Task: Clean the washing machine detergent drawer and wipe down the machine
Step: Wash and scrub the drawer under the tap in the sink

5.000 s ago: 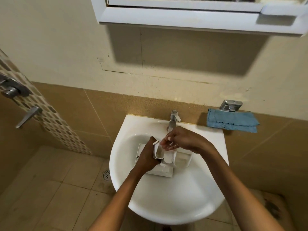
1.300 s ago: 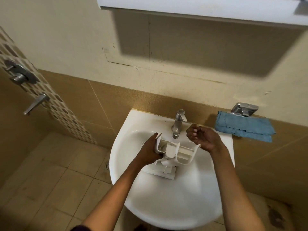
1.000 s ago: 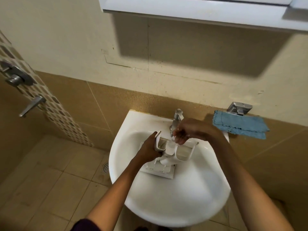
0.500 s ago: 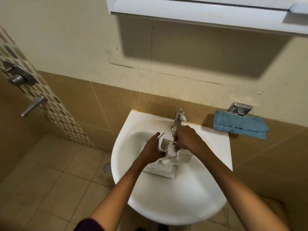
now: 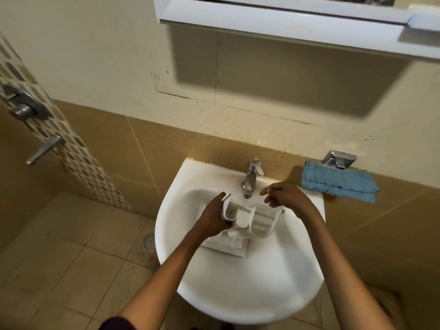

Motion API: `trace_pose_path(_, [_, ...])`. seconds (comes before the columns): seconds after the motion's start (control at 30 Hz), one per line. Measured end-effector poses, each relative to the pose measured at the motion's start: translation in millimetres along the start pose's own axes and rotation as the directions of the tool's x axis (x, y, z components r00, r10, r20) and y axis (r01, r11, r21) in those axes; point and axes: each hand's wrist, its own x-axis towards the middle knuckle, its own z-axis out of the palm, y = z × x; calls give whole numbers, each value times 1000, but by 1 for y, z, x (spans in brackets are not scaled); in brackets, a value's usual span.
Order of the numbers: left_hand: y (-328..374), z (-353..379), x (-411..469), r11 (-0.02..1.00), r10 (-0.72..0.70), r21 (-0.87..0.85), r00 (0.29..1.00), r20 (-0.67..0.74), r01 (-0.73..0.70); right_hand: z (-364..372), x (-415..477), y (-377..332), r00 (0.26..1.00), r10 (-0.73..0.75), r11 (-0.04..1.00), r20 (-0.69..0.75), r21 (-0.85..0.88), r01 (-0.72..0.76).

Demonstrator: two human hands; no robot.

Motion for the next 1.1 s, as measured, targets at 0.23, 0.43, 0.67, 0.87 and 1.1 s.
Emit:
trace_pose_path(0.23, [-6, 3, -4, 998, -57, 6, 998, 13, 57, 34, 40, 54, 910, 282, 568, 304, 712, -414])
trace_pose_path(0.43, [-5, 3, -8, 996, -88, -8, 996, 4, 88, 55, 66, 57, 890, 254, 415, 379, 789, -454])
trace_pose_path(0.67, [-11, 5, -10, 995, -96, 31, 995, -18, 96, 61, 88, 41, 870, 247, 474, 426, 730, -492])
trace_pose_path(0.87, [-8, 5, -11, 994, -100, 35, 995, -24, 101, 66, 92, 40, 865, 191, 396, 464, 770, -501])
trace_pose_path(1.1, [-8, 5, -13, 993, -102, 50, 994, -30, 103, 67, 87, 48, 864, 178, 327, 471, 800, -503])
